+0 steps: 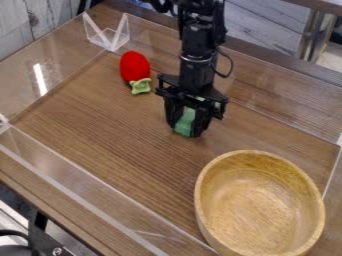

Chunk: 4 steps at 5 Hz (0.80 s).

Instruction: Put the green stick in the brown bowl

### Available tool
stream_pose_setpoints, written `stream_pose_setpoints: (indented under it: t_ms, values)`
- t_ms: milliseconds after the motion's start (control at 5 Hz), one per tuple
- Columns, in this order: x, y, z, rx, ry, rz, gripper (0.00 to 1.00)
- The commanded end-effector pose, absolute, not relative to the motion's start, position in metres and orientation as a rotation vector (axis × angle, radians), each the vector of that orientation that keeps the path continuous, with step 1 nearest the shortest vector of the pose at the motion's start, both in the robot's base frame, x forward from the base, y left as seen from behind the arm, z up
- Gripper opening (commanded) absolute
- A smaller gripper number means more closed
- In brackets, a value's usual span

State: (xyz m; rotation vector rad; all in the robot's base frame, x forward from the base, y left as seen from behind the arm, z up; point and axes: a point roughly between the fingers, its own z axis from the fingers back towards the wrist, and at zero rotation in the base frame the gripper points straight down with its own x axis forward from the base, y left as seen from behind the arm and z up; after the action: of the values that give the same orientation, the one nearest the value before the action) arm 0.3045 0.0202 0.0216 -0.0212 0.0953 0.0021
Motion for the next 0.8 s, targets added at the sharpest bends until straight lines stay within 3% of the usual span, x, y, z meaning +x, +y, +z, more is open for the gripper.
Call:
stream_pose_setpoints:
  t_ms: [0,200,600]
  values:
    - [0.3087,0.0199,0.0364,-0.013,0.056,-0.018,0.0]
    - [0.3094,0.0195,0.0412,-0.011,0.052,-0.021,0.0]
    - [0.317,0.0231,0.0327,-0.007,0.045,-0.06,0.0]
